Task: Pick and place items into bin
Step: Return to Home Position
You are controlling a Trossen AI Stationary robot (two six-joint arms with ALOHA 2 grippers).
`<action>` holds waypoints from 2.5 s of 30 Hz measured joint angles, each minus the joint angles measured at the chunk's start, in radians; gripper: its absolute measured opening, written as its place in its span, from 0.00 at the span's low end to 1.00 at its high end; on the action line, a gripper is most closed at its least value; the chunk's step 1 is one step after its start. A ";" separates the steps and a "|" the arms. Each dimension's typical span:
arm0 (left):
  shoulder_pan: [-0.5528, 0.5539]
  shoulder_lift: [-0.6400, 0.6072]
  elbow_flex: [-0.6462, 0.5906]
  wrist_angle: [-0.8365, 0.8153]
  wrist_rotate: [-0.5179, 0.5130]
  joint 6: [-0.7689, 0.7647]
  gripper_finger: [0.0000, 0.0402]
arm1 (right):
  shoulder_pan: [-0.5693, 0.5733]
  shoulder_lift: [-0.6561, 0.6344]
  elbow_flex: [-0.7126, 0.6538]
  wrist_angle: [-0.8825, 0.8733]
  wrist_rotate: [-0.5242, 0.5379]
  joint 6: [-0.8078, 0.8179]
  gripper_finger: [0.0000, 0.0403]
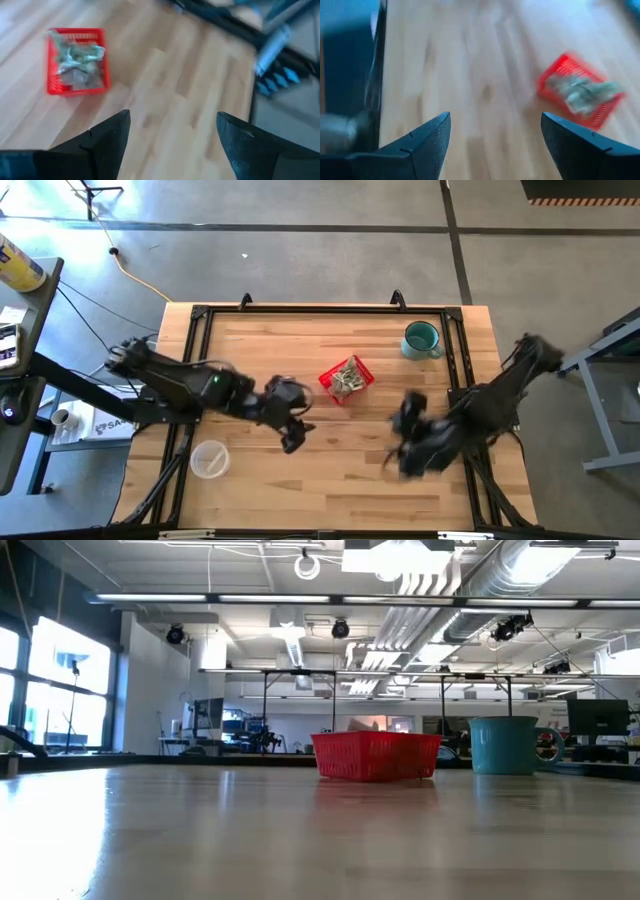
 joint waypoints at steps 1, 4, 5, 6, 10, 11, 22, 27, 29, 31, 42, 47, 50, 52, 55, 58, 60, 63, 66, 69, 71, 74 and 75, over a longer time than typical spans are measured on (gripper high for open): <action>-0.030 -0.033 -0.082 0.069 -0.056 -0.041 0.83 | -0.010 -0.050 -0.047 0.052 0.025 0.007 0.74; -0.115 -0.117 -0.414 0.484 -0.052 -0.090 0.84 | 0.029 -0.205 -0.323 0.410 -0.011 0.035 0.74; -0.137 -0.138 -0.535 0.678 -0.025 -0.081 0.84 | 0.034 -0.251 -0.443 0.555 -0.072 0.058 0.74; -0.149 -0.156 -0.641 0.888 0.008 -0.046 0.84 | 0.029 -0.292 -0.554 0.690 -0.144 0.068 0.74; -0.068 -0.263 -0.981 1.446 0.161 0.067 0.84 | -0.162 -0.533 -0.782 1.080 -0.334 -0.015 0.74; -0.029 -0.316 -1.047 1.483 0.209 0.088 0.84 | -0.211 -0.604 -0.798 1.088 -0.365 -0.056 0.74; 0.306 -1.064 -1.447 1.244 0.474 0.144 0.84 | -0.430 -0.994 -0.901 0.826 -0.196 -0.167 0.74; 0.315 -1.333 -1.451 0.942 0.430 0.139 0.84 | -0.439 -1.088 -1.031 0.886 -0.148 -0.137 0.74; 0.315 -1.418 -1.449 0.856 0.386 0.144 0.84 | -0.439 -1.127 -1.107 0.931 -0.119 -0.125 0.74; 0.316 -1.491 -1.449 0.753 0.333 0.145 0.84 | -0.439 -1.171 -1.177 0.986 -0.104 -0.141 0.74; 0.315 -1.493 -1.445 0.383 0.311 0.093 0.84 | -0.439 -1.352 -1.403 0.990 0.151 -0.188 0.74; 0.315 -1.477 -1.444 0.399 0.318 0.093 0.84 | -0.439 -1.339 -1.421 1.011 0.132 -0.186 0.74; 0.315 -1.477 -1.444 0.396 0.316 0.092 0.84 | -0.439 -1.340 -1.421 1.011 0.097 -0.185 0.74; 0.315 -1.477 -1.444 0.394 0.313 0.092 0.84 | -0.439 -1.340 -1.421 1.009 0.075 -0.185 0.74; 0.315 -1.477 -1.444 0.393 0.313 0.092 0.84 | -0.439 -1.339 -1.420 1.008 0.050 -0.185 0.74; 0.315 -1.478 -1.444 0.392 0.311 0.092 0.84 | -0.439 -1.339 -1.420 1.008 0.049 -0.185 0.74; 0.315 -1.477 -1.444 0.390 0.309 0.092 0.84 | -0.439 -1.339 -1.420 1.008 0.049 -0.185 0.74; 0.315 -1.477 -1.444 0.387 0.309 0.092 0.84 | -0.439 -1.339 -1.420 1.007 0.049 -0.185 0.74; 0.315 -1.477 -1.444 0.387 0.309 0.092 0.84 | -0.439 -1.339 -1.420 1.007 0.049 -0.185 0.74; 0.315 -1.478 -1.444 0.387 0.308 0.092 0.84 | -0.439 -1.339 -1.420 1.007 0.049 -0.185 0.74; 0.315 -1.478 -1.444 0.387 0.308 0.092 0.84 | -0.439 -1.339 -1.420 1.007 0.049 -0.185 0.74; 0.315 -1.478 -1.444 0.387 0.308 0.092 0.84 | -0.439 -1.339 -1.420 1.006 0.049 -0.185 0.74; 0.315 -1.478 -1.444 0.387 0.308 0.092 0.84 | -0.439 -1.339 -1.420 1.006 0.049 -0.185 0.74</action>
